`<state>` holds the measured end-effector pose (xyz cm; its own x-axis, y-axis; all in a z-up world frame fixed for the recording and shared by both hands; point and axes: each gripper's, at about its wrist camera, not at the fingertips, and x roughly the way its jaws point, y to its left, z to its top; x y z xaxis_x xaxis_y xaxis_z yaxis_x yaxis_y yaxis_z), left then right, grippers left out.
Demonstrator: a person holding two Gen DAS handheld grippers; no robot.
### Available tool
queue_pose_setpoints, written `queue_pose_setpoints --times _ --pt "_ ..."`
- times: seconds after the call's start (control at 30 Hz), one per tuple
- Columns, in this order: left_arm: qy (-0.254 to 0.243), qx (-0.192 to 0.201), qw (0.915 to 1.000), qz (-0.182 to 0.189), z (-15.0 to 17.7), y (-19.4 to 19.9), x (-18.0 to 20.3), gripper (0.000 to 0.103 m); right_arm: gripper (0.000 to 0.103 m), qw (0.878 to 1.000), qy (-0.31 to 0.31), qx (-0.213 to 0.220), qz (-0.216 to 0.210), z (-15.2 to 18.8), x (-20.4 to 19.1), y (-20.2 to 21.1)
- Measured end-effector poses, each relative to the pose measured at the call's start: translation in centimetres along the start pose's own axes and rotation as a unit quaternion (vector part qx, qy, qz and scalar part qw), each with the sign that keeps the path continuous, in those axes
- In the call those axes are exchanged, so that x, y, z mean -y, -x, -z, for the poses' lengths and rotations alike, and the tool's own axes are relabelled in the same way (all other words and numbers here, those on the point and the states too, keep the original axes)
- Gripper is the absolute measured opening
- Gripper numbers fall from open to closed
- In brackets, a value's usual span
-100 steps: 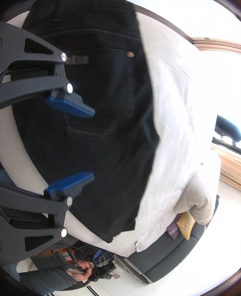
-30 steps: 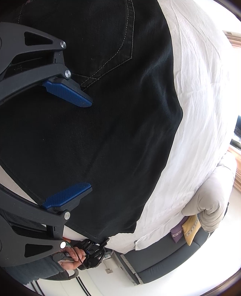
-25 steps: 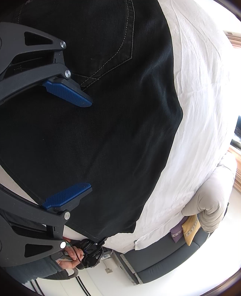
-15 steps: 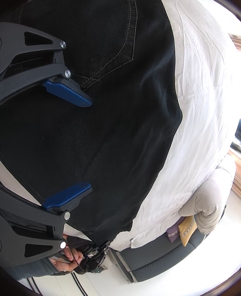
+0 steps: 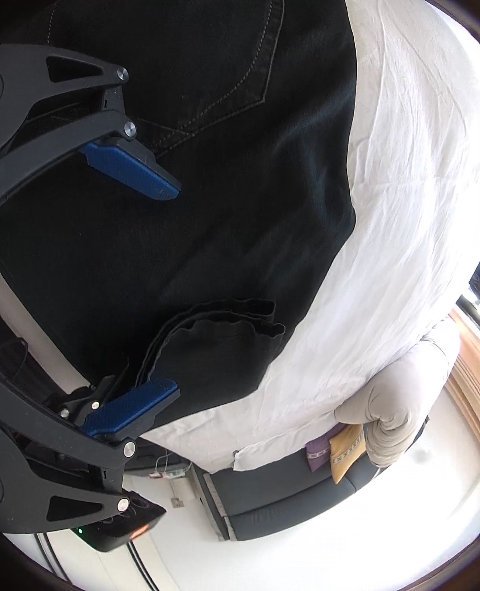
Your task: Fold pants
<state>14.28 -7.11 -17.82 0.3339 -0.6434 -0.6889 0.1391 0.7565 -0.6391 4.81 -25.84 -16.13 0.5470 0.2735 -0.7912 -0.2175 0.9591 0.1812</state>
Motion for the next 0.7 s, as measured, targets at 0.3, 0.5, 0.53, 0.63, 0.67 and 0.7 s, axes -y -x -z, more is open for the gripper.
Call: queue_pose_setpoints --times 0.3,0.5,0.53,0.63,0.67,0.7 --pt "0.041 -0.080 0.9950 0.045 -2.7 -5.1 2.5 0.101 0.011 1.000 -0.005 0.029 0.010 0.5 0.1 1.2" --pt "0.042 -0.120 0.9899 0.063 -3.8 -7.6 3.9 0.057 0.011 0.999 -0.010 0.044 0.007 0.4 -0.1 1.7" --pt "0.044 -0.124 0.9892 0.064 -3.8 -7.8 3.9 0.037 0.011 0.999 -0.010 0.049 0.007 0.3 -0.3 1.8" --pt "0.053 -0.126 0.9881 0.070 -3.7 -8.0 3.4 0.024 0.011 0.998 -0.009 0.059 0.004 0.4 -0.6 2.0" --pt "0.058 -0.124 0.9879 0.073 -3.7 -7.8 3.1 0.020 0.011 0.998 -0.008 0.061 0.001 0.2 -0.8 2.2" --pt "0.062 -0.118 0.9881 0.076 -3.7 -7.4 2.7 0.014 0.011 0.998 -0.006 0.063 -0.001 0.2 -1.0 2.3"
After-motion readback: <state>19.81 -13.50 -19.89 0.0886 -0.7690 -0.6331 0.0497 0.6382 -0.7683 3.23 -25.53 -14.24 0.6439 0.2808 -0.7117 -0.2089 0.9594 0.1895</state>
